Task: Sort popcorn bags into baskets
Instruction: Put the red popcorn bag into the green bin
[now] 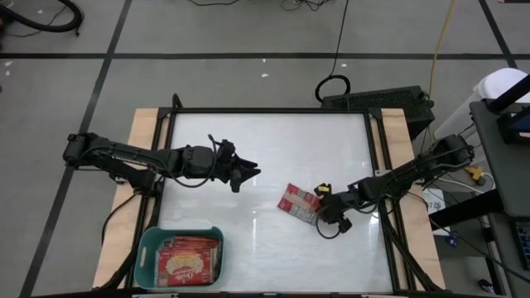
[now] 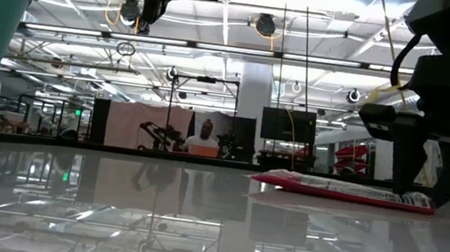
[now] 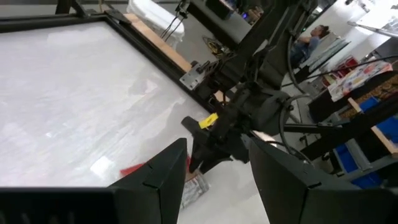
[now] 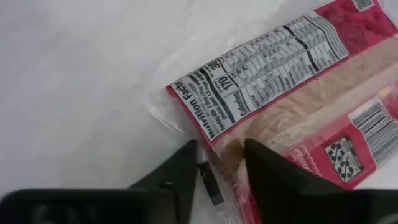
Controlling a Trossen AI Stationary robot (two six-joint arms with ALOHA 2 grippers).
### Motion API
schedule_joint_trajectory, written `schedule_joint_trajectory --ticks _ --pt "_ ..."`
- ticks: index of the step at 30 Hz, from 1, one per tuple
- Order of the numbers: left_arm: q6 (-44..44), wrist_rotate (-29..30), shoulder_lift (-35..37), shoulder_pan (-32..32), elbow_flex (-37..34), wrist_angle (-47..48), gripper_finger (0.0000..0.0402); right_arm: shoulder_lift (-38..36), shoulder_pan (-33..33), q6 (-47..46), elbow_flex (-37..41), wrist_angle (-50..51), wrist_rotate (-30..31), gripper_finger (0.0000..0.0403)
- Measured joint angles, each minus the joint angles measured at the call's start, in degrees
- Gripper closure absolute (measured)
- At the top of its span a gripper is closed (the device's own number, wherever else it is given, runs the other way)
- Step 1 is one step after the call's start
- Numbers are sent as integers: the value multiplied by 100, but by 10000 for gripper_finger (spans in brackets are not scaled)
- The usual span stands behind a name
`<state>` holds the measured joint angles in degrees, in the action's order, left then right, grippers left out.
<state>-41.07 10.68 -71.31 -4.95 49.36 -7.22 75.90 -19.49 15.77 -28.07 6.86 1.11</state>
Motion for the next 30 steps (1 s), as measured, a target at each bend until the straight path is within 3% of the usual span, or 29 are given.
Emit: schedule_joint_trajectory --ticks 7,16,24,30 --pt "6 2 -33 9 0 -11 225 7 5 -495 184 -547 -301 394" --pt "1 45 -35 11 0 -28 225 -198 2 -2158 200 -926 -505 401" --pt "99 141 -35 -201 0 -499 225 -946 5 -3341 202 -1258 -440 402" --pt "682 442 -80 -583 0 -523 224 -1613 138 -4439 202 -1477 -443 403"
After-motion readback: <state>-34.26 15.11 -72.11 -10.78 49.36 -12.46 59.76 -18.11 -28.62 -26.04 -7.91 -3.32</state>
